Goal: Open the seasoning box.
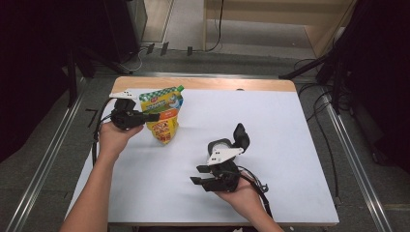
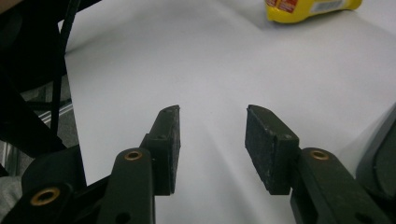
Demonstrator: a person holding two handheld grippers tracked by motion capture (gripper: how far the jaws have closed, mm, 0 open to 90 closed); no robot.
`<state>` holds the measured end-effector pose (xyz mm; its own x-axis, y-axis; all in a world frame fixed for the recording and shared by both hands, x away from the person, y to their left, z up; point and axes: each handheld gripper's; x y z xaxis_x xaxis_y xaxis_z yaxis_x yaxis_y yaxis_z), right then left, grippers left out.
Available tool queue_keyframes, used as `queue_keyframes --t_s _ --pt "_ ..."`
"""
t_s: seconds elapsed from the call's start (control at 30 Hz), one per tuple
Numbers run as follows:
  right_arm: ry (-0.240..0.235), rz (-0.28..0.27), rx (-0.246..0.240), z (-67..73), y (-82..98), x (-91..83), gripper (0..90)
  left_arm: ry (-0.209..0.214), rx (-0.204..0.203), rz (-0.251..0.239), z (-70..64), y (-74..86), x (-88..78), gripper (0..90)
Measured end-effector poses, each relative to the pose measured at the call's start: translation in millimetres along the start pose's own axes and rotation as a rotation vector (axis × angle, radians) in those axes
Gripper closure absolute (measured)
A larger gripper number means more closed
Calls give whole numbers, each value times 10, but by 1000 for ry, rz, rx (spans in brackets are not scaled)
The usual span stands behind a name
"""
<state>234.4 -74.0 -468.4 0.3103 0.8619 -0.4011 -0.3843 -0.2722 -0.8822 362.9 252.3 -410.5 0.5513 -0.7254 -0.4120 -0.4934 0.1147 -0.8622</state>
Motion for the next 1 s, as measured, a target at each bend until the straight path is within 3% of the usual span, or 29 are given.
queue_keyframes --t_s 0.13,0.43,0.63,0.77,1.0 --pt "-4 2 7 0 40 13 563 9 -30 7 -45 -61 -84 900" --pt "-16 -21 -39 48 82 35 539 65 -27 -18 -256 -210 -236 900" --pt "1 -63 -54 70 102 70 510 92 -36 -3 -406 -270 -262 900" --pt "-5 -41 -15 77 105 127 498 108 -48 2 -497 -289 -280 900" --pt "-10 -36 -37 87 108 202 499 133 -41 4 -655 -303 -318 900"
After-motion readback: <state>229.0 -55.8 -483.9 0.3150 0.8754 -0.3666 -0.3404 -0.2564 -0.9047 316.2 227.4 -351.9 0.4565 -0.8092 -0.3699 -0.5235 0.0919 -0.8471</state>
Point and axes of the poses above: each handheld gripper's, and its own axes: x roughly forward along the jaws, y roughly out of its underside, z roughly to its left, and after that the axes turned 13 degrees about -z, right-handed
